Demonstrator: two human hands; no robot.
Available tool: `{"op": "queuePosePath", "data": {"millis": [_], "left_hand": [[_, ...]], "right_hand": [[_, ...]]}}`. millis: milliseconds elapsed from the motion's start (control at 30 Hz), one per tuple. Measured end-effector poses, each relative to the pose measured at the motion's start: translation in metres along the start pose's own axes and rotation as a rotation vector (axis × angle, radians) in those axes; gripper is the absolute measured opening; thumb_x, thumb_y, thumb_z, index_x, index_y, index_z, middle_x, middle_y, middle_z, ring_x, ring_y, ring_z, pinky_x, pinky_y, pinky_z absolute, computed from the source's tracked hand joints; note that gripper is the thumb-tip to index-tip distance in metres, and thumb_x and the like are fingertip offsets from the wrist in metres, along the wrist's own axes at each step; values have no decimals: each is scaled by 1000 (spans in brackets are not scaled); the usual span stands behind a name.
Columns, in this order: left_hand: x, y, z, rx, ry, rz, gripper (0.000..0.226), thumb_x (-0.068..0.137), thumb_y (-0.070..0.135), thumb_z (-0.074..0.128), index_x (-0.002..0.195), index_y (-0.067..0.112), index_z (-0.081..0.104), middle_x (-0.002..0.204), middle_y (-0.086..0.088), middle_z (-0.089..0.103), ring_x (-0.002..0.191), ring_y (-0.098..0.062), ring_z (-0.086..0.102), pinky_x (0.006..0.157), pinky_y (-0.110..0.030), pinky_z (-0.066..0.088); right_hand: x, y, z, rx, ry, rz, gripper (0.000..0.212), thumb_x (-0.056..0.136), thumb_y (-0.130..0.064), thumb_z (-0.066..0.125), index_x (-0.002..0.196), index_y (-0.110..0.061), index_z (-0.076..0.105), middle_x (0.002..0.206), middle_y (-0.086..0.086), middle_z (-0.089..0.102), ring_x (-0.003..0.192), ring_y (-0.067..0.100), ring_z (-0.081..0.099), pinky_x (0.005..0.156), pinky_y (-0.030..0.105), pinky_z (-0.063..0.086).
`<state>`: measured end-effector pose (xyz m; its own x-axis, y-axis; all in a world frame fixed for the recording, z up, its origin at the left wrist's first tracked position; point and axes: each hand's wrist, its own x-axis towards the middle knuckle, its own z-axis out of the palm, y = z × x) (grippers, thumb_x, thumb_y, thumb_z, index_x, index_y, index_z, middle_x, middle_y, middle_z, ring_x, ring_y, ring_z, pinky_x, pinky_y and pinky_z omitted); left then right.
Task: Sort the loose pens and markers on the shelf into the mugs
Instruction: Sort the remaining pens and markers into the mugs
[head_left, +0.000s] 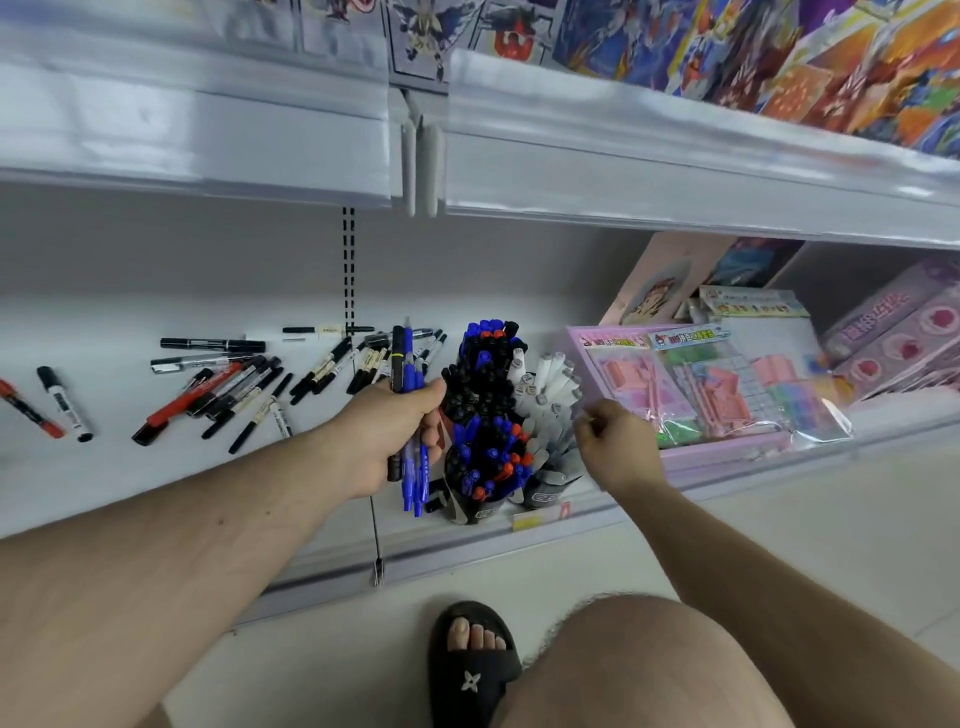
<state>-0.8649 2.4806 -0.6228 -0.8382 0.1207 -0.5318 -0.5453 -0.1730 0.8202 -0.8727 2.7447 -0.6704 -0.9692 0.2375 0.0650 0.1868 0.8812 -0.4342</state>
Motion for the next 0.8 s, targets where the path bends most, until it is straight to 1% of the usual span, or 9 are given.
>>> {"op": "queuePosePath", "data": {"millis": [100, 233, 333, 433, 500, 567, 667, 733, 800], "left_hand": [[0, -1, -1, 14, -12, -1, 26, 96, 27, 63, 78, 10, 57, 58, -4, 52, 46, -14, 49, 49, -29, 52], [-2, -1, -3, 27, -20, 0, 25, 96, 27, 62, 79, 9, 57, 57, -3, 53, 45, -14, 50, 49, -28, 52], [-6, 2, -4, 14, -38, -8, 20, 96, 26, 62, 91, 8, 60, 58, -3, 55, 46, -14, 53, 51, -29, 53], [-11, 5, -5, -15, -64, -6, 20, 96, 26, 62, 104, 7, 61, 63, -3, 57, 50, -14, 56, 52, -29, 54], [-15, 7, -8, -18, -76, -8, 21, 96, 26, 62, 105, 7, 61, 64, -3, 58, 53, -15, 58, 54, -30, 55], [-19, 9, -11, -18, -83, -4, 20, 96, 26, 61, 102, 7, 62, 64, -2, 58, 55, -16, 58, 56, -31, 55], [-23, 9, -15, -23, -73, 2, 18, 96, 27, 61, 100, 10, 64, 64, 0, 58, 57, -15, 59, 59, -33, 55], [-25, 9, -18, -28, -71, 3, 17, 96, 27, 61, 99, 11, 65, 63, -1, 59, 58, -16, 58, 62, -35, 57], [-27, 10, -21, -36, -64, 7, 17, 96, 27, 61, 99, 10, 64, 62, -1, 59, 57, -15, 59, 62, -35, 57]], "right_hand": [[9, -4, 7, -71, 5, -33, 24, 94, -30, 60, 107, -13, 71, 96, 10, 73, 84, 30, 67, 77, 31, 54], [15, -16, 5, -185, -24, -61, 26, 94, -34, 60, 95, -11, 71, 92, 11, 70, 85, 31, 64, 70, 29, 47], [14, -29, -1, -405, -56, -82, 30, 97, -38, 55, 95, -11, 69, 89, 10, 69, 82, 30, 64, 70, 31, 48], [7, -39, -4, -653, -104, -89, 21, 97, -24, 52, 98, -13, 69, 90, 8, 70, 72, 26, 58, 72, 34, 50], [0, -44, -5, -803, -146, -138, 20, 91, -12, 50, 97, -14, 69, 90, 5, 70, 75, 25, 63, 73, 34, 50], [-6, -48, -6, -868, -165, -175, 22, 88, -8, 50, 96, -15, 69, 89, 4, 70, 80, 25, 67, 74, 33, 49], [-7, -52, -7, -732, -173, -91, 15, 89, -14, 51, 91, -15, 67, 83, 5, 67, 76, 26, 65, 67, 30, 48], [-5, -49, -6, -447, -136, 53, 13, 87, -22, 55, 81, -11, 62, 72, 4, 61, 67, 25, 61, 60, 28, 48], [-2, -46, -6, -106, -78, 209, 17, 80, -24, 61, 72, -9, 63, 64, 4, 63, 63, 25, 63, 58, 30, 54]]}}
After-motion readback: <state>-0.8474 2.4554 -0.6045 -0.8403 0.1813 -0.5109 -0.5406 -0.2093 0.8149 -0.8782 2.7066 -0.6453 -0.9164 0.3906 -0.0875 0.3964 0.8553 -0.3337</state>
